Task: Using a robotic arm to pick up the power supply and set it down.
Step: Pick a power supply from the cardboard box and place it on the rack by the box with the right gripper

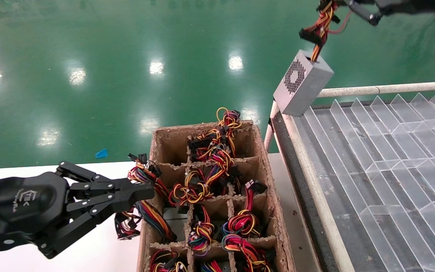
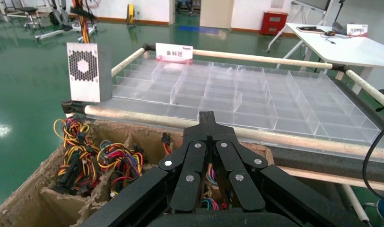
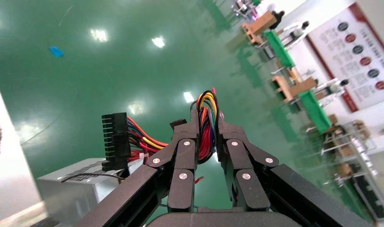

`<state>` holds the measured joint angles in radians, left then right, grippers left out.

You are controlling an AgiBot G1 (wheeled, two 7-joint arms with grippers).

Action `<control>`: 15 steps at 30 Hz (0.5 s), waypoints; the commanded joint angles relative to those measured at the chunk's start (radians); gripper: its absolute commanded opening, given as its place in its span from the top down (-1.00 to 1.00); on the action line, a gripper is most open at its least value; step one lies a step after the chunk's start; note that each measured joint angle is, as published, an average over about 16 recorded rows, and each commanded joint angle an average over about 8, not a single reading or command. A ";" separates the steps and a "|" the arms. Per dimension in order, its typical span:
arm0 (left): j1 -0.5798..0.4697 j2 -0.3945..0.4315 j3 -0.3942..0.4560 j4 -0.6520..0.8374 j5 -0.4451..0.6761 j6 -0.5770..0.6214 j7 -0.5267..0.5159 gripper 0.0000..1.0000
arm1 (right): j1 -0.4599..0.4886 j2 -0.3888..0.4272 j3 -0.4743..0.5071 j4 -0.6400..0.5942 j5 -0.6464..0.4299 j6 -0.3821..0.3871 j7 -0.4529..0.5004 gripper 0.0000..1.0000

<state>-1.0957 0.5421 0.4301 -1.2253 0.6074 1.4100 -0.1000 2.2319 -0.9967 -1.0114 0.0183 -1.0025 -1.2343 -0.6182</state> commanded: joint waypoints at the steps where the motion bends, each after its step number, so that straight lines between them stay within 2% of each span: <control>1: 0.000 0.000 0.000 0.000 0.000 0.000 0.000 1.00 | -0.011 0.008 0.000 -0.008 0.000 -0.002 0.000 1.00; 15: 0.000 0.000 0.000 0.000 0.000 0.000 0.000 1.00 | -0.060 0.023 0.005 -0.035 0.007 0.053 -0.019 1.00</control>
<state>-1.0957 0.5421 0.4301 -1.2253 0.6074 1.4100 -0.1000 2.1739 -0.9745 -1.0065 -0.0145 -0.9958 -1.1847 -0.6350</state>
